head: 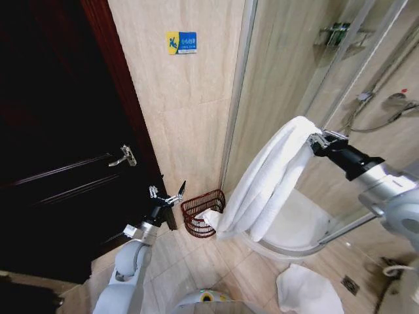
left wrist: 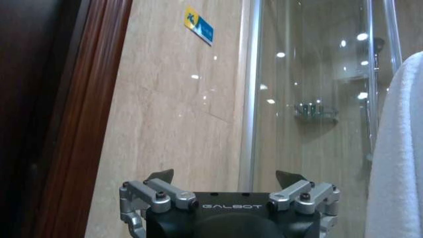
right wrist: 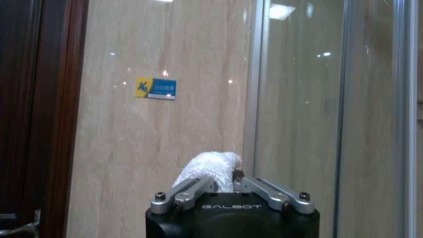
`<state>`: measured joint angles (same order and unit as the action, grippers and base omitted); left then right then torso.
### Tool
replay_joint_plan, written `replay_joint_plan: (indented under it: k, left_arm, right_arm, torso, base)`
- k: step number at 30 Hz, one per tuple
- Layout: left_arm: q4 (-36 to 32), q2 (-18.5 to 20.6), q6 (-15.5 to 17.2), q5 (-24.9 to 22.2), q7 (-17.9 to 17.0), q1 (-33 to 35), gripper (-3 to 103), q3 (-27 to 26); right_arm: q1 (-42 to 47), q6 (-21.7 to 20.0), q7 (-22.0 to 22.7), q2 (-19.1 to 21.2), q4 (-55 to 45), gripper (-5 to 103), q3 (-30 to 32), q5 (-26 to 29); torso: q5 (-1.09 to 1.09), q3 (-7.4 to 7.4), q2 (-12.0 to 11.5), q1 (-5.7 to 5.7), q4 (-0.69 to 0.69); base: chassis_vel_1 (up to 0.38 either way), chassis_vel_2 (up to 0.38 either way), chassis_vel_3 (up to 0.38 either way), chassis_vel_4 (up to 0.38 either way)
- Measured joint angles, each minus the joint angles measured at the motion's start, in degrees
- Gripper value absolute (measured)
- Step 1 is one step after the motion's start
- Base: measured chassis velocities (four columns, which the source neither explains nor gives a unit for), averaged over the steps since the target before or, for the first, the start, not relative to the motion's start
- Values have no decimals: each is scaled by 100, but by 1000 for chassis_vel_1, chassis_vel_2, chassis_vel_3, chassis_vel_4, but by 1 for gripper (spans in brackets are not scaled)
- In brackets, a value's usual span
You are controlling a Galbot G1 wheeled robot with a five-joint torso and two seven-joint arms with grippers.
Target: Discard the used towel into the hamper.
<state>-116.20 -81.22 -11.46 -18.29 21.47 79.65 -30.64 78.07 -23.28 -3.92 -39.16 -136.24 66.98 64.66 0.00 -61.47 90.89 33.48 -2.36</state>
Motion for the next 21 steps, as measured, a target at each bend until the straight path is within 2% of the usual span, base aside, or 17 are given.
replay_joint_plan:
  k: [13,21]
  left_arm:
    - [29,-9,-32,106,50,-5,100,4]
    - [66,-15,-41,192,33,-32,100,14]
  right_arm:
    - [4,25,63,27,-27,5,-90,-64]
    - [-6,48,119,-23,12,5,-201,-98]
  torso:
    - [-1,3,3,-10,3]
    - [0,0,0,1,1]
  base:
    - [125,-112,-123,117]
    - [-20,9,5,-12]
